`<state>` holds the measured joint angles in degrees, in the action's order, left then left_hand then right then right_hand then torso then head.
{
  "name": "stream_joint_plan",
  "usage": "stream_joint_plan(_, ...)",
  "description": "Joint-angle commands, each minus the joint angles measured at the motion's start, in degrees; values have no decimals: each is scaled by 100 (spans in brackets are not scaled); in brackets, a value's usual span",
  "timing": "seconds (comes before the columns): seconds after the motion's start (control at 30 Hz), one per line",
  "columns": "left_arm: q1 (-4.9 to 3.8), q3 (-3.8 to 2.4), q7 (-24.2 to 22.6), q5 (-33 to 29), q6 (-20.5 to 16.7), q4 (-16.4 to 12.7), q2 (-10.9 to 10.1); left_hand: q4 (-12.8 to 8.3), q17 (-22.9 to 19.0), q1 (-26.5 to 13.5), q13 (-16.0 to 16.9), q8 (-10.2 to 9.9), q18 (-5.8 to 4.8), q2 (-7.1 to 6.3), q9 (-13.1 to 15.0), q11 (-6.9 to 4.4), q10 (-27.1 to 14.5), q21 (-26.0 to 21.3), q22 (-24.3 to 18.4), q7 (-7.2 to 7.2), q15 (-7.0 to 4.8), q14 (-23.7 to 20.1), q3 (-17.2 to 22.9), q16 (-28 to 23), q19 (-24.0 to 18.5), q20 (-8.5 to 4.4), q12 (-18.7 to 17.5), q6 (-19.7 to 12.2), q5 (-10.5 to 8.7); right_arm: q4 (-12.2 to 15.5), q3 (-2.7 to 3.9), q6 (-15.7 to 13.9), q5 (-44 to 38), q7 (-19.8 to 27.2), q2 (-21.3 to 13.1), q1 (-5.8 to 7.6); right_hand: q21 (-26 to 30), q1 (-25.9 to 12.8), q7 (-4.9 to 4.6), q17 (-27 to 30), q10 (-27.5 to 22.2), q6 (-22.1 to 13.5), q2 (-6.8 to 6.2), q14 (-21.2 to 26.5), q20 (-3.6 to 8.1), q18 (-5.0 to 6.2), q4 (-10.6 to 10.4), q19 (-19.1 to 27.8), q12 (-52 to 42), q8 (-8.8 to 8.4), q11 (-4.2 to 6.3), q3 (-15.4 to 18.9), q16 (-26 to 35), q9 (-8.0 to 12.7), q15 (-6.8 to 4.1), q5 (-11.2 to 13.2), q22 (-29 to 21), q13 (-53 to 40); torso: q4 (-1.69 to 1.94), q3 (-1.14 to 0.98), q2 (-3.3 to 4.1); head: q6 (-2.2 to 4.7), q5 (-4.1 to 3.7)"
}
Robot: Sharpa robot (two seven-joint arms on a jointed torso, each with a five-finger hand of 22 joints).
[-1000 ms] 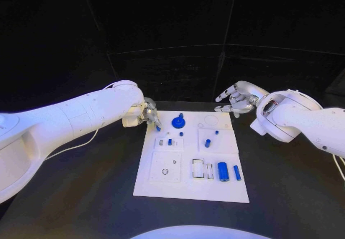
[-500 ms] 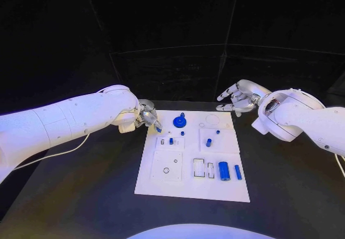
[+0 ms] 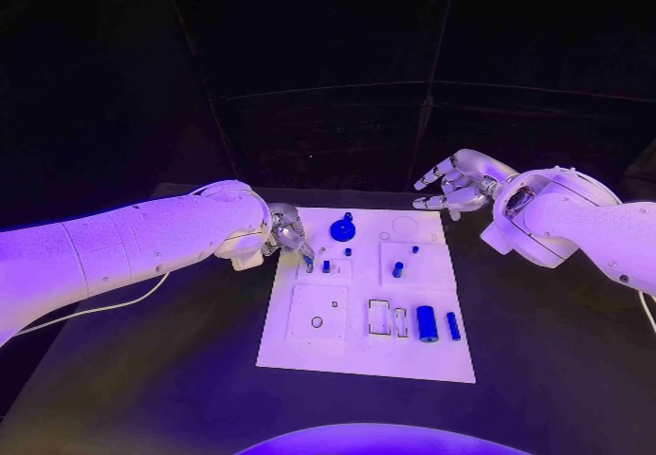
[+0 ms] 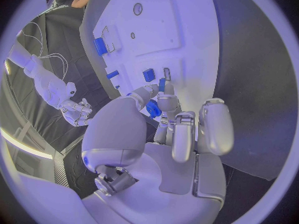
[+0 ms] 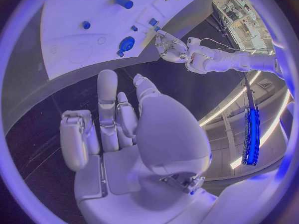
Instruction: Assemble the parts on the task board
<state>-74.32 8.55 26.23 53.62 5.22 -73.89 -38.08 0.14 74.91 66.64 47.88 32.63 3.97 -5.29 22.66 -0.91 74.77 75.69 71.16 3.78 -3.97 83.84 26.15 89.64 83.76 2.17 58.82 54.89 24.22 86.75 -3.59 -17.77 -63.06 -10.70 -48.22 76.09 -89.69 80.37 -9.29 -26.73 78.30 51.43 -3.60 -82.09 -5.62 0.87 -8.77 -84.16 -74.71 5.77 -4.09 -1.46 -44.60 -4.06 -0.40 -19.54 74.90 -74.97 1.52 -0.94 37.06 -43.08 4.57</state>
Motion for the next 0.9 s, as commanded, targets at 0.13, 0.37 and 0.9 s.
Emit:
stream_joint_plan(0.13,15,10,168,-7,-107,-89,-26,-775,1509,32,-28,36,10,-4,6,-8,10,27,1,-16,-40,616,811,36,60,-33,-45,46,36,14,4,9,-22,17,-6,12,-31,40,4,0,-31,24,34,6,9,-87,5,-584,8,19,7,20,-25,7,-36,-23,1510,-13,-2,-3,3,-6,13)
stream_joint_plan(0.37,29,18,211,53,-10,-92,-15,-775,1509,32,-28,36,10,-4,6,-8,10,27,1,-16,-40,616,811,36,60,-33,-45,46,36,15,4,11,-22,17,-5,12,-31,40,4,0,-31,24,34,6,9,-87,5,-584,8,19,7,20,-25,7,-36,-23,1510,-13,-12,-5,2,-13,19)
stream_joint_plan(0.9,36,25,279,201,199,-61,-4,-770,1509,27,-57,36,13,-8,9,-11,3,16,-13,-19,-42,616,819,36,55,-35,-72,53,63,21,4,17,-41,13,-10,12,-31,47,4,0,-29,25,34,6,9,-87,8,-584,4,20,8,21,-25,7,-37,-25,1510,-16,-9,-4,2,-16,22)
